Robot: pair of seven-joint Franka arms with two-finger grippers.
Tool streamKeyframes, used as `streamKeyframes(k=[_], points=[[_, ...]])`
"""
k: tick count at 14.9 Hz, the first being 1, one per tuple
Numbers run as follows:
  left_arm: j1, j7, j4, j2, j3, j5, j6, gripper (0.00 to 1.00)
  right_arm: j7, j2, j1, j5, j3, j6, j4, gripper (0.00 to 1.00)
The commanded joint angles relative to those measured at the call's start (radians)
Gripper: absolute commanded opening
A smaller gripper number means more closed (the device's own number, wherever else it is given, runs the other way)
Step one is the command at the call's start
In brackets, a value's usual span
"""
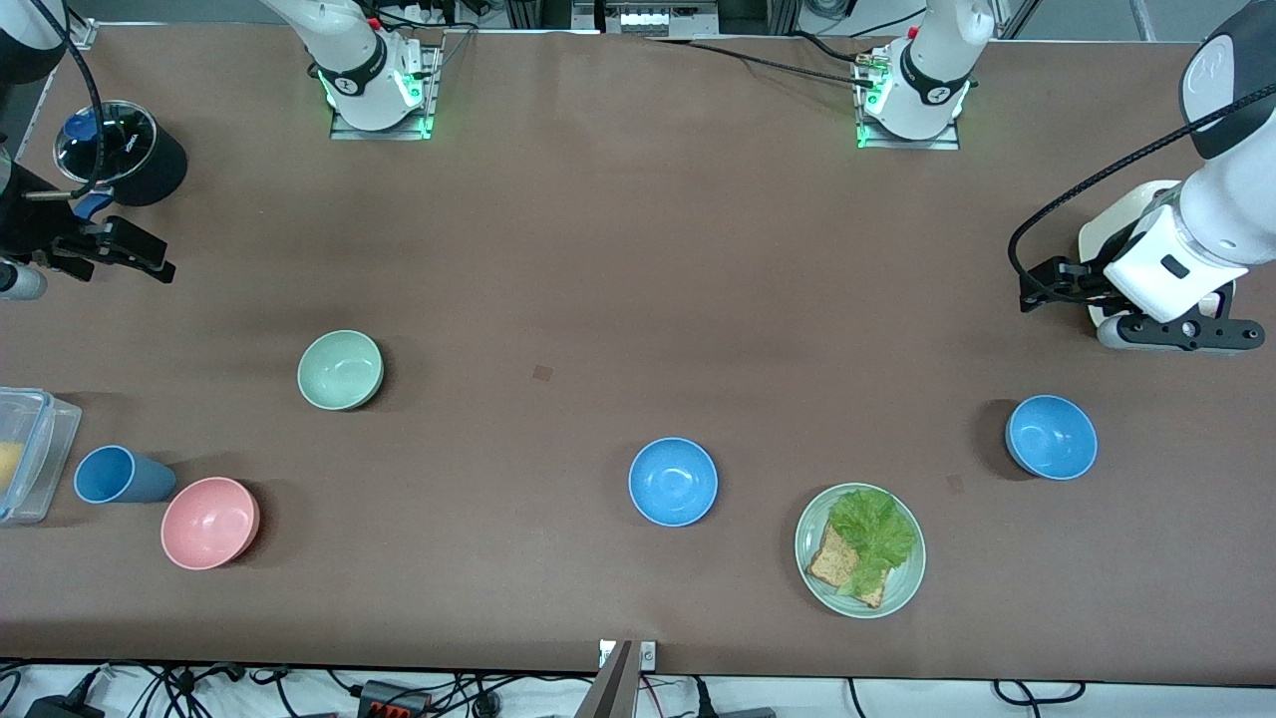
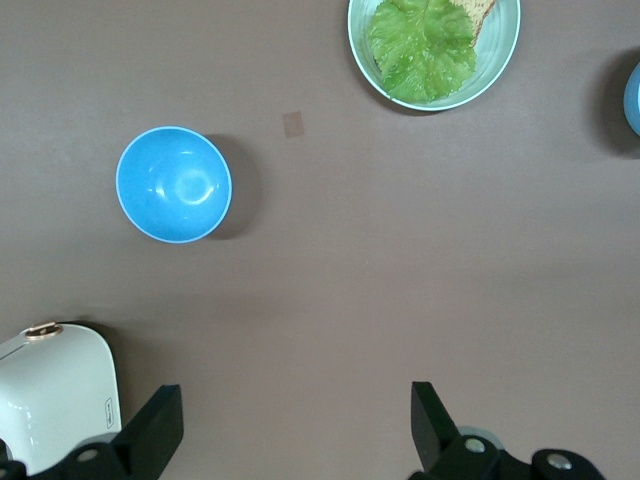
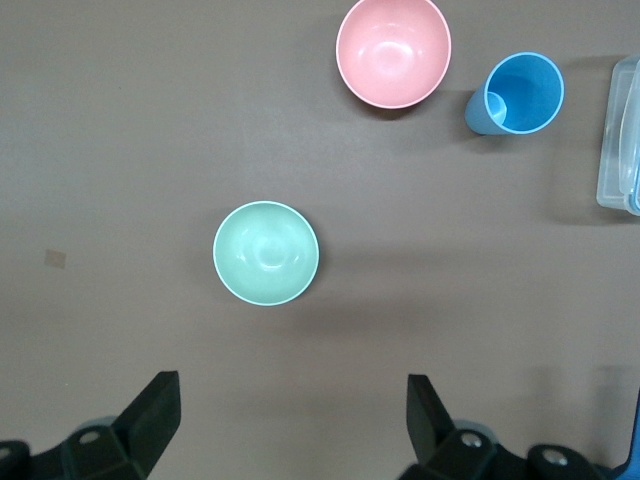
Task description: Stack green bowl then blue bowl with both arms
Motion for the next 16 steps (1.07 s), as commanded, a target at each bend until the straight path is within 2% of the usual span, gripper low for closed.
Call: streamKeyframes(k=[1,12,16], points=[[0.006,0.022,-0.007,-0.009,-0.001,0.012,-0.010,1.00,0.015,-0.021,0.000,-0.016,0.003,0.010,-0.019,1.00],[0.006,0.013,-0.007,-0.008,-0.007,0.010,-0.047,1.00,0.015,-0.010,0.001,-0.016,0.003,0.010,-0.022,1.00],[0.009,0.015,-0.010,-0.009,-0.007,0.010,-0.049,1.00,0.017,0.073,-0.002,-0.016,0.003,0.030,-0.025,1.00]])
